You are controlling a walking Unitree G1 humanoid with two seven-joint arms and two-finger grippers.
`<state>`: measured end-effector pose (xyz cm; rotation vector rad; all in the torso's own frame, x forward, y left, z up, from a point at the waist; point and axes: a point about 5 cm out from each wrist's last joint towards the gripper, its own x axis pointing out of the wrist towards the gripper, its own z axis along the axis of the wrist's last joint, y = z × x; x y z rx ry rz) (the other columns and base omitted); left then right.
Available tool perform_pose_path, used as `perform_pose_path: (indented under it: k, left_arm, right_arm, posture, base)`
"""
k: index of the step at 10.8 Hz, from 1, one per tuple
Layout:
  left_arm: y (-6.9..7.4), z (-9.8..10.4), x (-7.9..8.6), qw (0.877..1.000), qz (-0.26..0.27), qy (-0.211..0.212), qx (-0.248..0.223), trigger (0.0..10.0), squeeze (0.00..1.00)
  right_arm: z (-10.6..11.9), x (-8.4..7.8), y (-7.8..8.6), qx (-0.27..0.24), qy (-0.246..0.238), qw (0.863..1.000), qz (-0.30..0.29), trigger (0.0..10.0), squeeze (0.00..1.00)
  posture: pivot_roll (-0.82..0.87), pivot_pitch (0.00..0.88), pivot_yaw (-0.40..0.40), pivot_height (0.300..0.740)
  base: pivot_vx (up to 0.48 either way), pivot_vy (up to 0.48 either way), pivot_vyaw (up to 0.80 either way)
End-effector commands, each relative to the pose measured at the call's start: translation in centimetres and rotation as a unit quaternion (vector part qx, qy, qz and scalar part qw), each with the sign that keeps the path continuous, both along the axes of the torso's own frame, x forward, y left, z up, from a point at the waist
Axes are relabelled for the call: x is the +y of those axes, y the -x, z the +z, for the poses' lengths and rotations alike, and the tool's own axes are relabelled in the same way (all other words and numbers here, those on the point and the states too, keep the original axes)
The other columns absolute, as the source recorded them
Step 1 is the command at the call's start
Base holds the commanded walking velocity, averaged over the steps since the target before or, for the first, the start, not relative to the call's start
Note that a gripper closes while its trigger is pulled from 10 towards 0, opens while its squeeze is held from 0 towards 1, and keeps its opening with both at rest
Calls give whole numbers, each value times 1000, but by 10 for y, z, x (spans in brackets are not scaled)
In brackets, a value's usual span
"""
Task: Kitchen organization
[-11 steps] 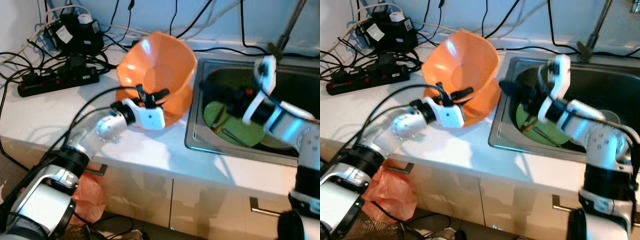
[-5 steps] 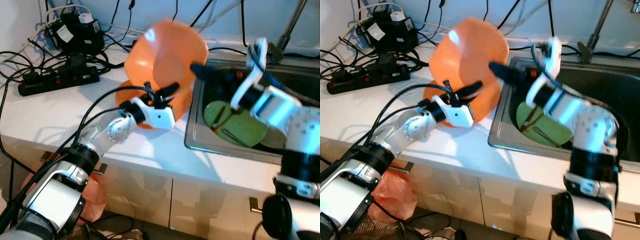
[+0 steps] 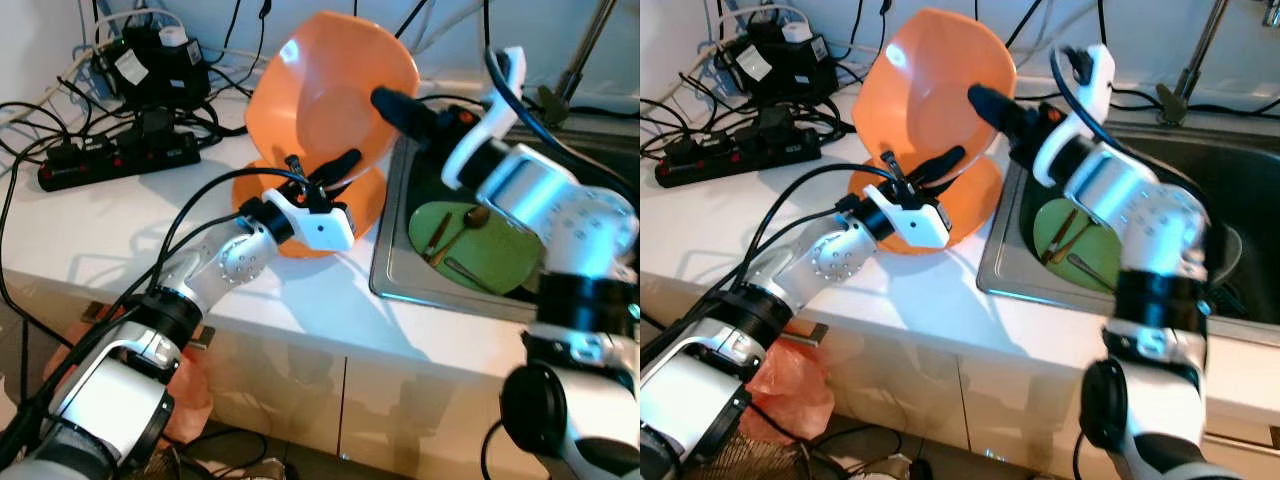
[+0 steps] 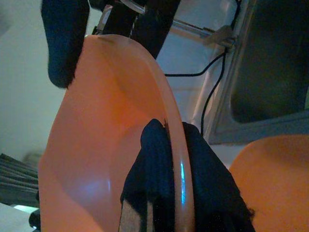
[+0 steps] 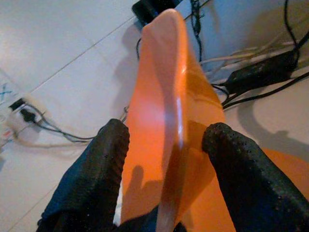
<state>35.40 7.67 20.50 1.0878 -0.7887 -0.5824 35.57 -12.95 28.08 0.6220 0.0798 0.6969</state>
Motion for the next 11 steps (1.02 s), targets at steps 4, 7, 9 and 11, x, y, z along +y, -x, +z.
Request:
perform_pose_path:
  k: [4,7,9,11]
  left_arm:
    - [5,11,-10,999,-29,7,-32,0,0]
    - [7,7,-12,999,-32,3,-28,0,0]
    - [6,5,-13,999,-29,-4,-24,0,0]
    - [5,4,-13,999,-27,-8,-23,0,0]
  right_arm:
    - [5,8,-20,29,11,998,-58,4863,0]
    - [7,0,-30,50,37,992,-111,0,0]
    - [5,-1,-31,58,63,988,-127,0,0]
    - [3,-1,-31,61,66,988,-127,0,0]
  posture:
    - [11,54,51,740]
    - [11,52,49,740]
    - [9,48,53,740]
    - [10,47,53,740]
  base:
    - [0,0,0]
    - [0,0,0]
    - [0,0,0]
    - [0,0,0]
